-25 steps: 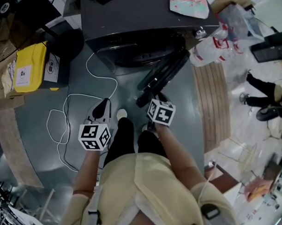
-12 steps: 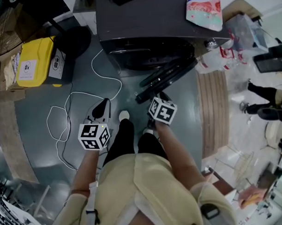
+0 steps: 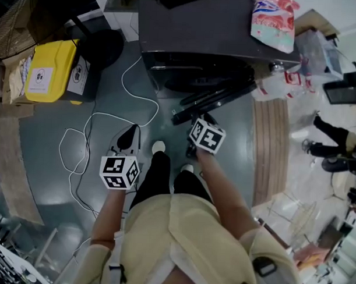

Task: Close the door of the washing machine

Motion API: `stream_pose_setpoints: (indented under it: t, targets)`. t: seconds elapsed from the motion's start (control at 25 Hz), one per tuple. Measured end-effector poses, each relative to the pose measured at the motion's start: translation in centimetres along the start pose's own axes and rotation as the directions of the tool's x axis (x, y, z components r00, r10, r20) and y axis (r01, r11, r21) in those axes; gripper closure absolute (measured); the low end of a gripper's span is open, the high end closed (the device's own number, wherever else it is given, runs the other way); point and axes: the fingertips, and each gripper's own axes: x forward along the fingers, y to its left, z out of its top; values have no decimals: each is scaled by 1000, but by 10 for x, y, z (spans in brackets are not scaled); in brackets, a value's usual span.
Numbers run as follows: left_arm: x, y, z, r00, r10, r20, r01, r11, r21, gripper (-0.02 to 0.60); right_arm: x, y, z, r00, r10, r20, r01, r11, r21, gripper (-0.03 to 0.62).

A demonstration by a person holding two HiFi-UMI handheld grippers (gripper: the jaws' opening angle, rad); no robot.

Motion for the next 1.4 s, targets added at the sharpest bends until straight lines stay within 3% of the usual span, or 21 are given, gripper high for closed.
stream_pose_setpoints:
  t: [0.4, 1.4]
  targets:
    - [-9, 23, 2, 999, 47, 12, -47, 998, -29, 577, 16, 18, 19, 1000, 0, 24, 0, 1000, 9, 451]
    - [-8, 34, 11, 996, 82, 35, -80, 995, -59, 577, 53, 51, 59, 996, 23, 84, -23, 1000, -7, 453]
